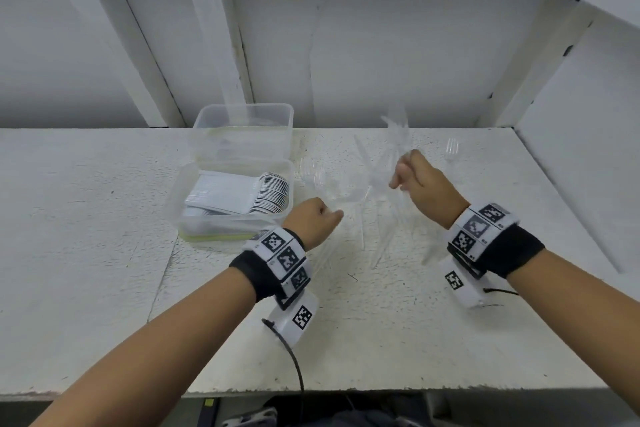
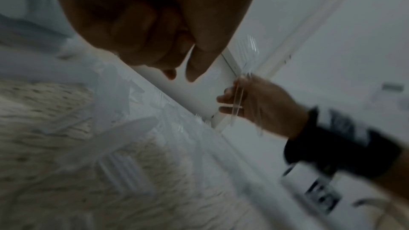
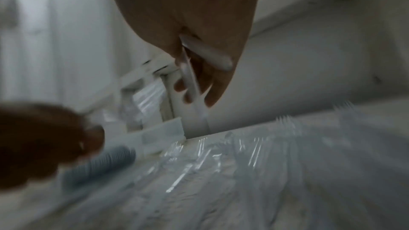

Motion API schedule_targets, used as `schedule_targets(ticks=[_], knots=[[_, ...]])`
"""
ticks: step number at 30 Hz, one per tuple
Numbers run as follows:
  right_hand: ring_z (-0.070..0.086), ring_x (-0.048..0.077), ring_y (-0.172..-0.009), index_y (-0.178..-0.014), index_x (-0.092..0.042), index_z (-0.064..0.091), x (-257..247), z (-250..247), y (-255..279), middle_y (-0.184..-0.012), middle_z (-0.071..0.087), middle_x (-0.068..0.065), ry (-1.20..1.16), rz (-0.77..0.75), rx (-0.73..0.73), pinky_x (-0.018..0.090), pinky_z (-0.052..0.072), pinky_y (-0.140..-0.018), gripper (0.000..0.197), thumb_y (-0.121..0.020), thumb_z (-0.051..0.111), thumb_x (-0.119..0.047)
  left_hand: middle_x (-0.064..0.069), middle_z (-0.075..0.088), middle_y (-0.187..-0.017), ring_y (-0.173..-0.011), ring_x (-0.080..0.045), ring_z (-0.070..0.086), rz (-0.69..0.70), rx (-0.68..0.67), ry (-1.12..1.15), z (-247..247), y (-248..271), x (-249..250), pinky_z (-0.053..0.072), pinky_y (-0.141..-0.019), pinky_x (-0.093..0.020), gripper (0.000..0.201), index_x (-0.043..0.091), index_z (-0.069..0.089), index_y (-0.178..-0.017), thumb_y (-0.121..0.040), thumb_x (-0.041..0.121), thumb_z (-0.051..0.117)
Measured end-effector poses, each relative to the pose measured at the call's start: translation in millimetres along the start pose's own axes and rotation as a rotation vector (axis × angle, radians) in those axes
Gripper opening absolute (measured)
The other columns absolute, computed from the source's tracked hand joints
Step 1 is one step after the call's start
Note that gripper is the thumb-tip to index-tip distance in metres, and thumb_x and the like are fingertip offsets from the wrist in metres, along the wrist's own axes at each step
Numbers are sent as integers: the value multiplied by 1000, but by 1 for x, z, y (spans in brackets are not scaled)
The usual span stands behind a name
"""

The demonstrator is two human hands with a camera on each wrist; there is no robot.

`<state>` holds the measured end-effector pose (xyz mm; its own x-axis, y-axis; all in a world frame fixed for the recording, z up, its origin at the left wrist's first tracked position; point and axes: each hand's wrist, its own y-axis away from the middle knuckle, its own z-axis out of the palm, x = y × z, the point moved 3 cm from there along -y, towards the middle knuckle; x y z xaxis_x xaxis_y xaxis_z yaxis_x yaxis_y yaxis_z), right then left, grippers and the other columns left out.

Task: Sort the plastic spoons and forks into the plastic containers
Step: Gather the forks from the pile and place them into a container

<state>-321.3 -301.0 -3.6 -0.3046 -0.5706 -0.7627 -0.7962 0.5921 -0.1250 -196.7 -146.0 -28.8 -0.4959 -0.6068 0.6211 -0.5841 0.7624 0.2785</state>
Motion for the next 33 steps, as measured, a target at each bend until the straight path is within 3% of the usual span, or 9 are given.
schedule_targets(ticks=[2,8,12,18,20,22,26,30,33], knots=[[50,15,-58,-91,-18,42,6,0,4,-69,51,3,-227,164,63,27,49,-60,16,-101,30,-16,0,48,-72,-74,-21,50,-5,-38,-176,12,-7,4,38,-63,-27,29,12,46,-75,-94,34,47],[31,12,-51,-98,-13,55,25,10,8,-65,40,2,-192,461,-5,21,25,-44,22,-99,35,-24,-10,57,-99,-84,-25,58,12,-210,-538,32,-10,3,42,-65,-28,19,4,55,-91,-94,21,49],[28,10,-48,-85,-11,52,25,16,3,-59,34,-2,-200,527,-18,18,22,-40,29,-94,48,-39,0,37,-60,-54,-13,37,-55,-222,-288,20,-7,-6,29,-50,-22,35,13,37,-60,-91,24,49],[40,14,-56,-80,-4,62,21,40,-17,-71,48,6,101,496,-148,22,32,-54,31,-92,54,-31,2,53,-58,-48,-10,45,-47,-236,22,-9,20,-18,38,-51,-20,32,13,55,-65,-93,22,44],[38,13,-52,-62,-15,44,18,58,-23,-64,45,2,250,491,-253,24,33,-53,41,-88,56,-43,0,52,-57,-46,-11,45,-62,-238,85,-16,27,-24,37,-46,-18,29,11,55,-67,-93,18,43],[43,13,-54,-64,-17,38,15,74,-26,-62,44,-1,354,512,-325,24,36,-53,44,-85,59,-50,-1,52,-57,-45,-12,44,-89,-242,136,-20,32,-30,33,-39,-15,25,10,56,-73,-93,14,43],[51,19,-67,-71,-11,41,8,87,-27,-66,45,2,469,516,-338,25,39,-54,30,-88,60,-29,-2,52,-60,-44,-10,46,-131,-238,239,-23,37,-39,35,-39,-16,21,11,55,-83,-97,12,40],[40,14,-50,-63,-8,43,2,79,-23,-64,52,4,193,585,-296,20,33,-42,26,-87,53,-13,-4,49,-62,-37,-7,48,-184,-226,464,-23,40,-41,40,-41,-18,21,10,52,-85,-99,13,36],[33,9,-41,-78,-8,48,-13,60,-10,-67,58,3,-181,577,-215,15,24,-34,12,-89,46,-8,0,44,-62,-42,-9,37,-148,-180,494,-23,41,-35,31,-37,-16,20,14,52,-85,-99,16,38]])
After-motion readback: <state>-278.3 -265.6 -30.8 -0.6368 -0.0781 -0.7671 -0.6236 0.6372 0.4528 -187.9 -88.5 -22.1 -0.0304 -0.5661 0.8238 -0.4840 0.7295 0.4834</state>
